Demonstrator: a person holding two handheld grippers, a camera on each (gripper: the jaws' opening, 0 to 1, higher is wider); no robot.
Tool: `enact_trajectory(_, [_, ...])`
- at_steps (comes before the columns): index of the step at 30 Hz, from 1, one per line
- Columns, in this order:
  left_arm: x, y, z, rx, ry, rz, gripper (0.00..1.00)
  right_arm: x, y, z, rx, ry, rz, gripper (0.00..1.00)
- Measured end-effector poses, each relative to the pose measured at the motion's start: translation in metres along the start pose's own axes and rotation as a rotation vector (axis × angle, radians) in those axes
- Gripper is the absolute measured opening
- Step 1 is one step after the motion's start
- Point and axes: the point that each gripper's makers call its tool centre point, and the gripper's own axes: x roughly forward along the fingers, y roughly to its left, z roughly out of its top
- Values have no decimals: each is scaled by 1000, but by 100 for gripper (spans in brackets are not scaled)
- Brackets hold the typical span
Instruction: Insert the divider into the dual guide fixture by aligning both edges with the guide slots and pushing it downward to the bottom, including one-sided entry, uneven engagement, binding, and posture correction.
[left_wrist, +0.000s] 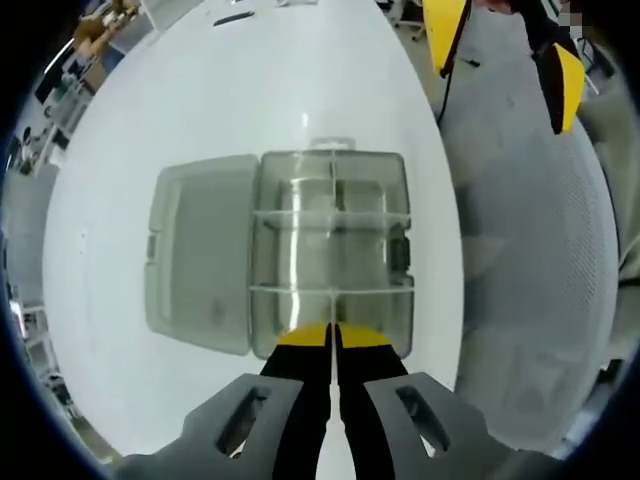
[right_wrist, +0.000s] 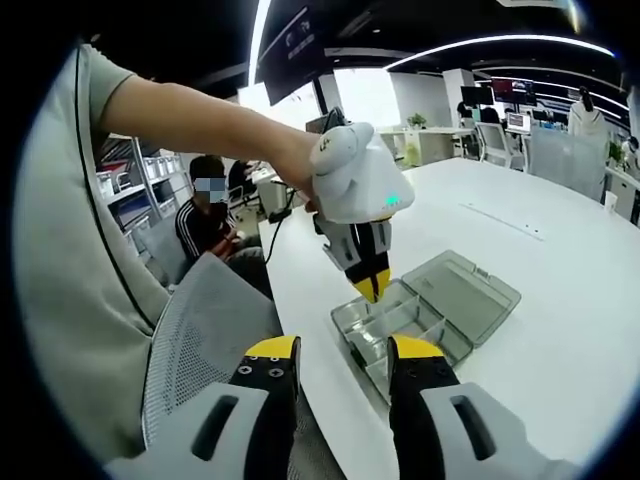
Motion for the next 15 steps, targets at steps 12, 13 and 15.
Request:
enact_trajectory(12, [6, 0, -2, 0, -2, -8, 0, 0, -1, -1, 3, 2, -2, 31])
enact_trajectory(13, [7, 0, -2, 3, -2, -9, 0, 0, -1, -1, 4, 1, -3, 31])
enact_trajectory(15, [8, 0, -3, 4, -3, -11, 0, 0, -1, -1, 5, 2, -3, 31])
